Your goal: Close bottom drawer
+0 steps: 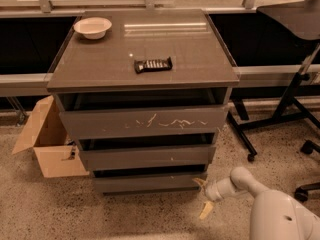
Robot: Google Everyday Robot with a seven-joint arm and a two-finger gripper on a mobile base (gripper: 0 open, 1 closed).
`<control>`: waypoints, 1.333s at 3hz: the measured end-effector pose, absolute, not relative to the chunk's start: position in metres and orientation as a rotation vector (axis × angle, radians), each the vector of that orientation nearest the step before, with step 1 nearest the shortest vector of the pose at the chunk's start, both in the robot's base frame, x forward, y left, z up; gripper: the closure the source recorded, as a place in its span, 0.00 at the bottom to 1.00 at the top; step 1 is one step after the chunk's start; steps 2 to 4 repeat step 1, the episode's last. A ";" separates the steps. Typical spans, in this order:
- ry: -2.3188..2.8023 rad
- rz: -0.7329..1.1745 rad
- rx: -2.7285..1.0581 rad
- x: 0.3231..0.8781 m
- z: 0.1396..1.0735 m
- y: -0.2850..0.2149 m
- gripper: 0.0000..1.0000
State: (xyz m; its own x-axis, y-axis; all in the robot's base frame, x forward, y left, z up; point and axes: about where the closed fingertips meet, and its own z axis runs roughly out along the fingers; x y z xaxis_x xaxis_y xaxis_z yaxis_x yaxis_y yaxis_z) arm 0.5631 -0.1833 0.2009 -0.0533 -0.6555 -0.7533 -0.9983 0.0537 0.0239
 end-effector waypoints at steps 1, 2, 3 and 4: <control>1.742 0.767 -1.617 0.531 0.232 -0.201 0.00; 1.742 0.767 -1.617 0.531 0.232 -0.201 0.00; 1.742 0.767 -1.617 0.531 0.232 -0.201 0.00; 1.742 0.767 -1.617 0.531 0.232 -0.201 0.00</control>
Offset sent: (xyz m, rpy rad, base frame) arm 0.0000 0.0000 0.0000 0.0000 0.0000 0.0000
